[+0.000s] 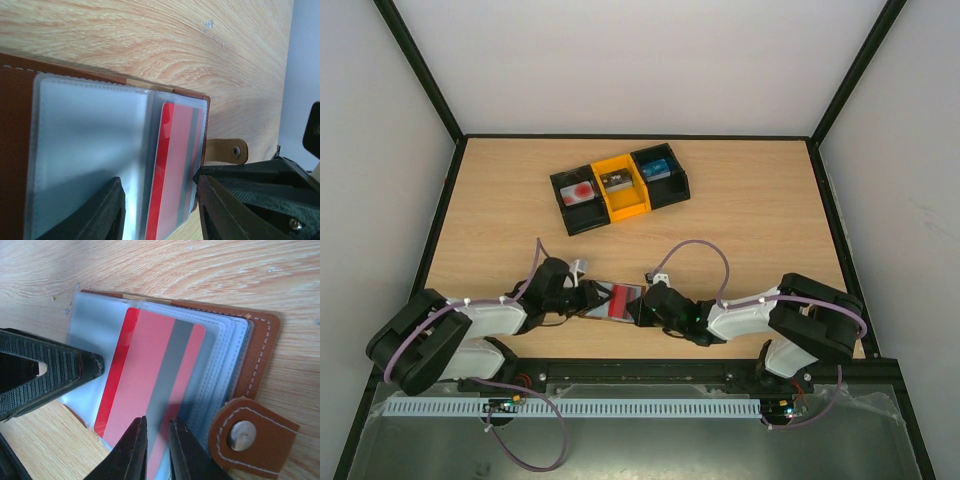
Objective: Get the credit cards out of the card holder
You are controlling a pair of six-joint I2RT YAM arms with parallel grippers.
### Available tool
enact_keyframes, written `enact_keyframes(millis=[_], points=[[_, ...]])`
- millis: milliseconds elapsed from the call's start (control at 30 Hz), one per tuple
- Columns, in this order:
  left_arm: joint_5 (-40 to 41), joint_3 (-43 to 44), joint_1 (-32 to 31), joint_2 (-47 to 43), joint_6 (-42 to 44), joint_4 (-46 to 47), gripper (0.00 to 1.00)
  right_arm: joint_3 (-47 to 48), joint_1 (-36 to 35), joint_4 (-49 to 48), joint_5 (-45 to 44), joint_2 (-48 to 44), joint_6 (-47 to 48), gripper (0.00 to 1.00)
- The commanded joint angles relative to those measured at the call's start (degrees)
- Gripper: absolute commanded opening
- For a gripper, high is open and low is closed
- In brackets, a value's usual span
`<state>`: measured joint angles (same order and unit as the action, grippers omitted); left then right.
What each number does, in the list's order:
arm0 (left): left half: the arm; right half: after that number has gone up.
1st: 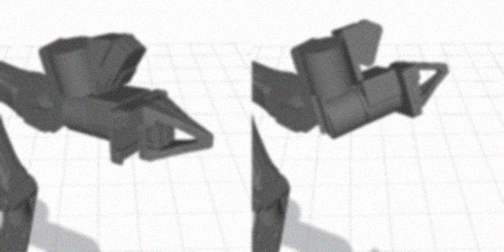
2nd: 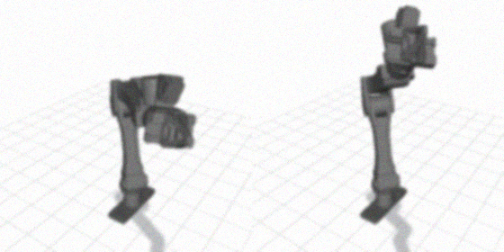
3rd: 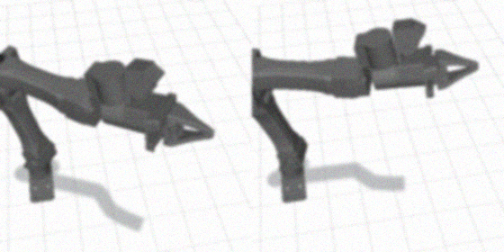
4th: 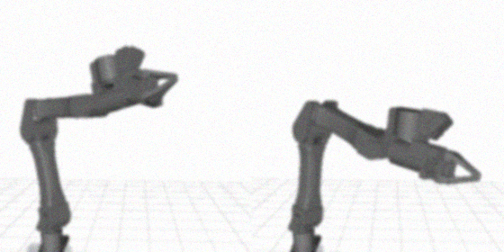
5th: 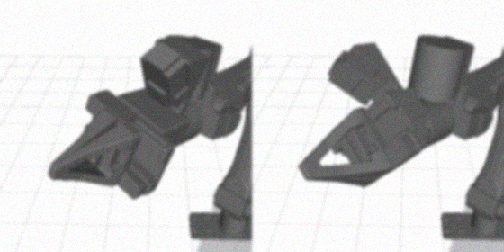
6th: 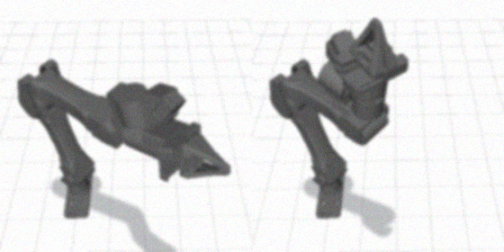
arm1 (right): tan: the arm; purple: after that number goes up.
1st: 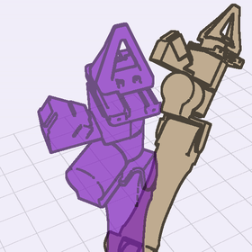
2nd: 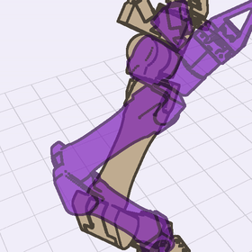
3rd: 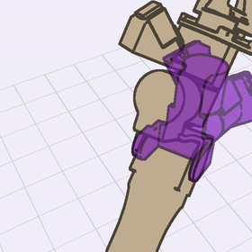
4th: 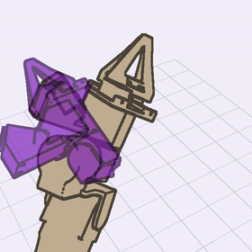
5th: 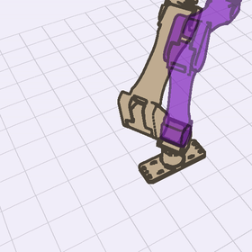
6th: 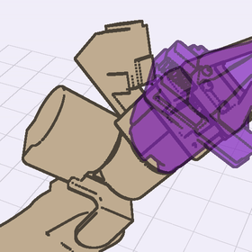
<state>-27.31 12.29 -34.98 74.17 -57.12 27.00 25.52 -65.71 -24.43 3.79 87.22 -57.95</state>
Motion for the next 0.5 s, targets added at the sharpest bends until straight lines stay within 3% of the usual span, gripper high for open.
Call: enact_keyframes(millis=[0, 467], points=[[-1.0, -1.6, -0.6, 0.9, -0.6, 2.1, 0.4, -2.6, -0.3, -0.4, -1.1, 1.5, -1.2, 0.13], [-2.2, -1.9, -1.5, 5.1, -2.2, 7.6, 0.3, -3.5, -0.3, -1.0, -1.6, 2.5, -1.0, 0.08]])
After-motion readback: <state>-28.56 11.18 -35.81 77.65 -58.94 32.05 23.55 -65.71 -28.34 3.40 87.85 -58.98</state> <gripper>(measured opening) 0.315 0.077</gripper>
